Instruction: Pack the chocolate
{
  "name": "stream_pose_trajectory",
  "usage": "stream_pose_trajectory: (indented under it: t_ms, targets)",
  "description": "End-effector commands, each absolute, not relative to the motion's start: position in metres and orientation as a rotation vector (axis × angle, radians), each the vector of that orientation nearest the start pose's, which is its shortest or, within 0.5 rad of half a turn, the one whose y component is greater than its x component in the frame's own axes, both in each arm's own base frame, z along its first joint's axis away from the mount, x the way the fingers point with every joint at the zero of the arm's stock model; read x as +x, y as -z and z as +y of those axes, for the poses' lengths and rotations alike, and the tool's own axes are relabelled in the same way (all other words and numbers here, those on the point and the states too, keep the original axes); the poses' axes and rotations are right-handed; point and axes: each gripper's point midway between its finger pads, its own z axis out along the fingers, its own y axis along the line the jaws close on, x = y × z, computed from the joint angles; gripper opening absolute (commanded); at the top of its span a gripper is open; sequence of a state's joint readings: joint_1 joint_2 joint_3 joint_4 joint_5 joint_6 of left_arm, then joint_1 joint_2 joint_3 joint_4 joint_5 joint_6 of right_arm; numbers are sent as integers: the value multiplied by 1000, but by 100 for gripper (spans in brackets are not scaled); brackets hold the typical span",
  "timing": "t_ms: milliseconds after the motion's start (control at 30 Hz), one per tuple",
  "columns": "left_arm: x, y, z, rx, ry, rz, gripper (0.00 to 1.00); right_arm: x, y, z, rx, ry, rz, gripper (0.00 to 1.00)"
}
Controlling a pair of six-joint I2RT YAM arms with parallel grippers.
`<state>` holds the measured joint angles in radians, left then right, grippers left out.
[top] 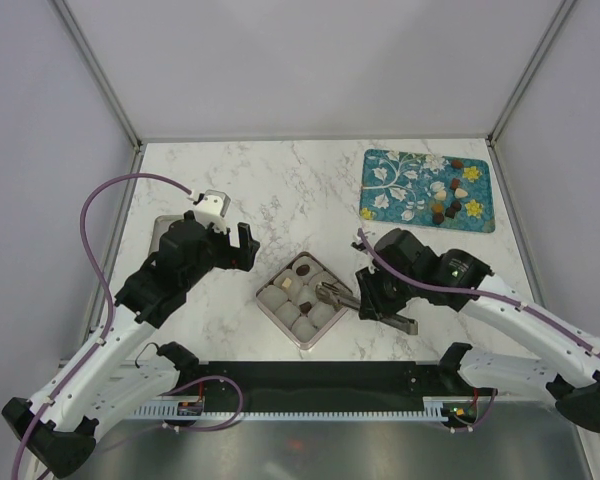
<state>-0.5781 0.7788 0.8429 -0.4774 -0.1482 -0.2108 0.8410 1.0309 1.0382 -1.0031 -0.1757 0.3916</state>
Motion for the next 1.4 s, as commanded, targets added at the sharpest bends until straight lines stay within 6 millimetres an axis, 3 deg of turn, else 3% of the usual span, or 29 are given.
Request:
stream_pose_trajectory:
  t_ms: [0,467,800,1133,1233,1367]
  targets:
    - [252,-250,-141,246,366,1942,98,102,-173,209,-678,-696,2633,33]
    - [252,-250,-141,246,369,1939,98,96,-160,209,-713,-620,2659,38]
    - [252,-250,-141,245,367,1939,98,102,-165,216,-722,-614,2641,45]
    - [251,-251,-141,247,371,1938,98,115,-189,223,-674,-618,2577,46]
    - [251,-252,-141,245,372,1933,98,131,-220,229,-627,-615,2498,45]
    - [250,-254,-141,244,376,1929,98,168,-241,225,-567,-444,2423,44]
